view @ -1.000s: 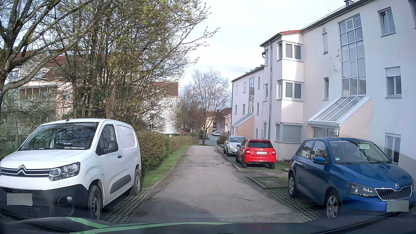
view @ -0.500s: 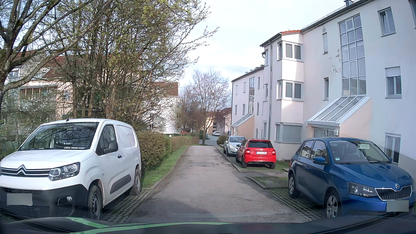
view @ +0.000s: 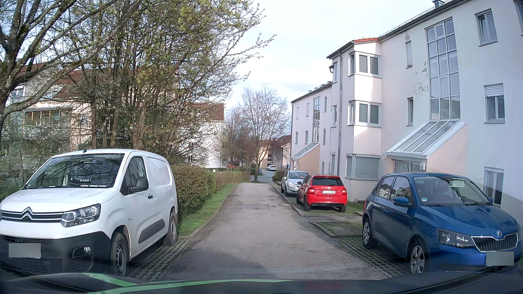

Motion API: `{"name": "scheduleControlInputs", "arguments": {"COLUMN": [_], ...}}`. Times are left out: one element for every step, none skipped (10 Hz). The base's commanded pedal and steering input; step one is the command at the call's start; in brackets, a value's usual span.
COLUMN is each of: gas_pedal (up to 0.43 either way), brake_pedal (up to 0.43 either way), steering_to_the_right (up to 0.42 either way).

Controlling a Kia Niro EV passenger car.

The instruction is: Follow the waypoints while adhering to traffic rules and regulations

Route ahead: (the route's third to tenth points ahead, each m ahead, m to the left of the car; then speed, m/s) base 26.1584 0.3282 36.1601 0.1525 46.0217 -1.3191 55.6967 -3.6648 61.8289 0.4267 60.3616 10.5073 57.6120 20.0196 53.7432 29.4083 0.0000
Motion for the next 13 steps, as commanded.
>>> {"name": "scheduleControlInputs", "arguments": {"gas_pedal": [0.0, 0.0, 0.0, 0.0, 0.0, 0.0, 0.0, 0.0, 0.0, 0.0, 0.0, 0.0, 0.0], "brake_pedal": [0.604, 0.604, 0.604, 0.604, 0.604, 0.61, 0.61, 0.604, 0.604, 0.61, 0.604, 0.604, 0.604], "steering_to_the_right": [0.006, 0.006, 0.006, 0.006, 0.006, 0.006, 0.006, 0.006, 0.006, 0.006, 0.006, 0.006, 0.006]}}
